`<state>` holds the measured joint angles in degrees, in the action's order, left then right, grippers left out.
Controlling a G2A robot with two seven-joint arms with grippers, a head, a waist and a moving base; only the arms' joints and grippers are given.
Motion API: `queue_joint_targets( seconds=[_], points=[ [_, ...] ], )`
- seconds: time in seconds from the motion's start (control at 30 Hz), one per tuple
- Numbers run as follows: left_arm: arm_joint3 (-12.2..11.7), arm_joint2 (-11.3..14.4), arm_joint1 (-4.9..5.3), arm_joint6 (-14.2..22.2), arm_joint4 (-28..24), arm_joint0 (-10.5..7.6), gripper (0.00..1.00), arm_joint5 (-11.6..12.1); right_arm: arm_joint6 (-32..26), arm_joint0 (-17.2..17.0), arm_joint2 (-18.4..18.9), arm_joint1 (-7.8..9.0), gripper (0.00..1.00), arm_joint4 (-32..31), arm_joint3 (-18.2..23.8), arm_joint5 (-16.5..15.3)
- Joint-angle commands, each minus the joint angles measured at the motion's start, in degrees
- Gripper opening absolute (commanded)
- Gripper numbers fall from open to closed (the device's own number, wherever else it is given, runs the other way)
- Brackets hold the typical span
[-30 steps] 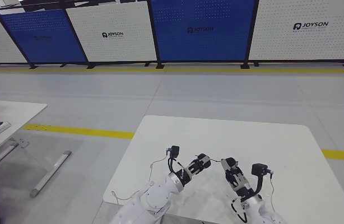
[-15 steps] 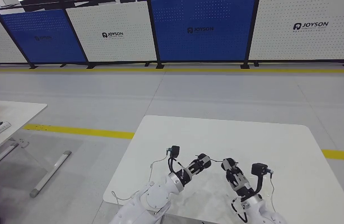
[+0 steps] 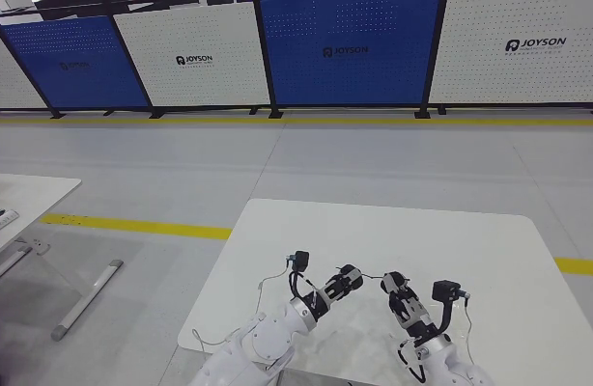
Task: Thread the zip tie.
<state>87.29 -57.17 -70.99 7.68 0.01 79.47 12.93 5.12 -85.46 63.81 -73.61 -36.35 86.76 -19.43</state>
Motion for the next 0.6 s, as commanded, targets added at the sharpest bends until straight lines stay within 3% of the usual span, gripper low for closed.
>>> queue_joint_targets(
  seconds=[0.0,0.23,0.4,0.57],
  points=[
    [0.07,-0.06,0.00,-0.21,0.04,0.14,0.00,0.21,0.01,-0.02,0.00,-0.04,0.00,0.03,0.00,0.01],
    [0.17,-0.04,-0.01,-0.14,0.39,0.31,0.00,0.36,-0.49,-0.13,-0.09,-0.05,0.00,-0.15,0.10,-0.05],
    [0.12,-0.07,-0.04,-0.20,0.36,0.33,0.00,0.33,-0.64,-0.17,-0.13,-0.04,0.16,-0.16,0.11,-0.05],
    [-0.08,-0.06,-0.07,-0.10,0.43,0.24,0.00,0.30,-0.58,-0.20,-0.17,-0.03,0.17,-0.23,0.18,-0.05]
  ],
)
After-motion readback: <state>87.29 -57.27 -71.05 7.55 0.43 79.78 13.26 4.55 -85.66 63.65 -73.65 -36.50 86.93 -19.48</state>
